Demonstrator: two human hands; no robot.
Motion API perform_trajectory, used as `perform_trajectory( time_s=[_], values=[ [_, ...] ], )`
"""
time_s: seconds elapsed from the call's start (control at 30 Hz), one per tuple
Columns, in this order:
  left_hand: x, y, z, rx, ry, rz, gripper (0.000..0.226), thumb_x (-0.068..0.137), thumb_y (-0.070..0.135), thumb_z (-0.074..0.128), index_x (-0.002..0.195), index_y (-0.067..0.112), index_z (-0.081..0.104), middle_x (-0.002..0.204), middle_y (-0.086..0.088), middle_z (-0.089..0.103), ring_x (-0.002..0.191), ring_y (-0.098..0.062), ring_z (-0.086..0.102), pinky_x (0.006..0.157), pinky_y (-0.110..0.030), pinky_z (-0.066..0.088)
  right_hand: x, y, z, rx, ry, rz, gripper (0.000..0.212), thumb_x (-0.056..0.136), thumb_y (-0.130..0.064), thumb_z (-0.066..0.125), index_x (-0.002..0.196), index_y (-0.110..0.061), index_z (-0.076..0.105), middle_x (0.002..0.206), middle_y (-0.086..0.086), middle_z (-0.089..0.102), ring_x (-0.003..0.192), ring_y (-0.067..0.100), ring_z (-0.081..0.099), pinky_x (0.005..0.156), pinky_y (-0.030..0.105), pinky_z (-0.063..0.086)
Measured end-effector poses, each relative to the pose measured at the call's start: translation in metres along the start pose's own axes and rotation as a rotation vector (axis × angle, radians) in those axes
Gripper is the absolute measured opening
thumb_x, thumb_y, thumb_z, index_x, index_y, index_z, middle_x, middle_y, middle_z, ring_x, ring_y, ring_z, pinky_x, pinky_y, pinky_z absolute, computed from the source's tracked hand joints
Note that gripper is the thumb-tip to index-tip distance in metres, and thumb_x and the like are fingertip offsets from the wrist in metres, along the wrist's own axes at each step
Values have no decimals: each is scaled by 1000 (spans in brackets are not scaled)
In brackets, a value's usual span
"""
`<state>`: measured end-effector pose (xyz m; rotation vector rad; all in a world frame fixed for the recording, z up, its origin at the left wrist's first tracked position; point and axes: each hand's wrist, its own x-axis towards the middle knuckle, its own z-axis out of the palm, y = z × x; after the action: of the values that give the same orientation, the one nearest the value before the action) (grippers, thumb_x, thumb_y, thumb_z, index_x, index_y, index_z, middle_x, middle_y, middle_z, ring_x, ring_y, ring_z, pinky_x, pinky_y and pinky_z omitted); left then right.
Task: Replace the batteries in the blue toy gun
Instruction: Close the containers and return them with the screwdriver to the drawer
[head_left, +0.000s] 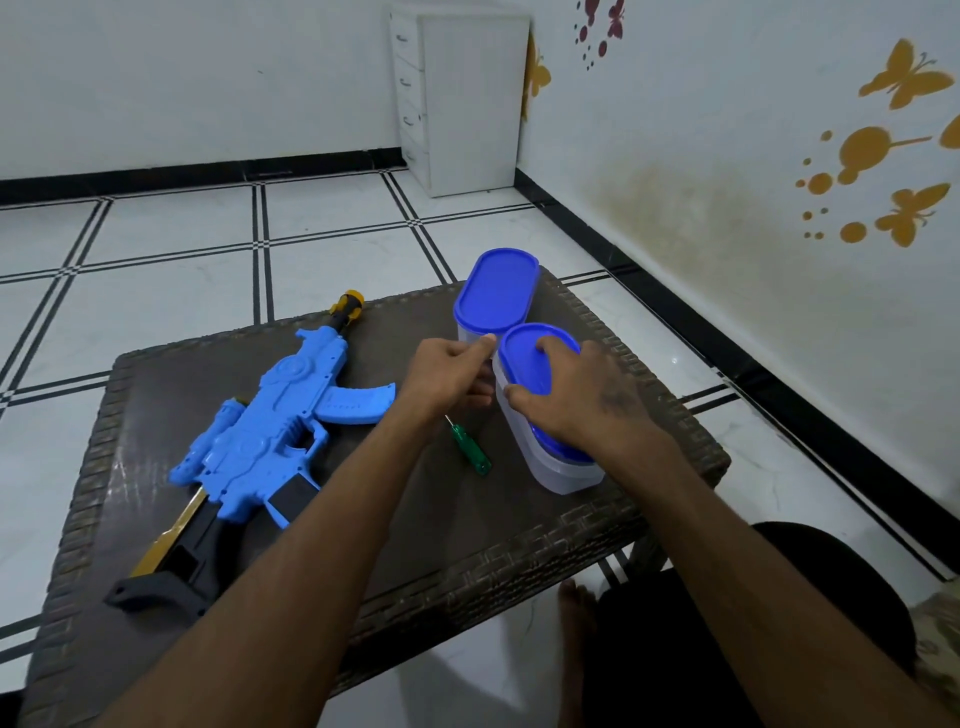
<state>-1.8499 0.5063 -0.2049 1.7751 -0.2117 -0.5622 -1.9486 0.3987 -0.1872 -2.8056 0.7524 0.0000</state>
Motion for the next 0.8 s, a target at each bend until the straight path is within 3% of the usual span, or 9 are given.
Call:
perform_trajectory(
  time_s=[0.1,0.27,0.43,0.5,0.57,0.6,0.67,0.8],
  values=[
    [7,1,3,-7,11,7,29,91,32,64,93,4,72,85,-12,72,68,-16,68,54,-21,57,0,-2,-1,-31,-26,-7,66,92,-60,46,144,-21,34,144,19,37,126,34,46,104,47,42],
    [16,-2,7,-26,-2,22,20,88,22,68,97,5,74,91,-12,73,84,-22,71,70,-33,61,-1,-5,3,-71,-64,-27,65,93,-58,44,146,-22,32,155,25,22,133,40,41,106,47,37],
    [16,-4,9,-128,3,-71,15,84,16,73,96,7,74,81,-11,71,67,-16,65,63,-28,60,-6,1,7,-86,-119,-25,71,94,-64,36,152,-25,23,159,23,13,141,40,31,109,46,34],
    [17,-3,9,-161,2,-100,14,83,15,73,94,6,74,79,-12,70,66,-16,64,64,-28,60,-3,1,1,-62,-124,-24,66,95,-65,28,147,-25,33,154,22,28,133,37,41,104,45,39],
    [18,-2,8,-172,-12,-119,14,82,14,73,94,6,73,84,-13,71,66,-15,65,63,-27,60,11,2,-13,84,-83,1,56,98,-61,27,132,-23,50,127,10,56,105,24,55,88,39,44],
    [18,-2,8,-177,-17,-125,15,82,13,73,95,5,73,87,-13,72,65,-15,65,60,-25,59,23,4,-20,173,-56,23,51,99,-58,30,126,-22,53,113,3,57,96,20,53,83,37,44],
    [19,-1,7,-187,-21,-139,15,82,13,73,94,4,73,90,-15,72,66,-16,65,58,-24,58,51,14,-28,404,-55,99,45,99,-52,39,118,-15,58,107,6,61,92,21,56,82,39,49],
    [21,-2,7,-184,-29,-169,17,81,13,75,95,4,73,93,-16,73,67,-16,65,60,-26,59,71,33,-12,828,-234,336,42,92,-47,59,105,-7,65,102,13,69,84,23,63,78,39,52]
  ],
)
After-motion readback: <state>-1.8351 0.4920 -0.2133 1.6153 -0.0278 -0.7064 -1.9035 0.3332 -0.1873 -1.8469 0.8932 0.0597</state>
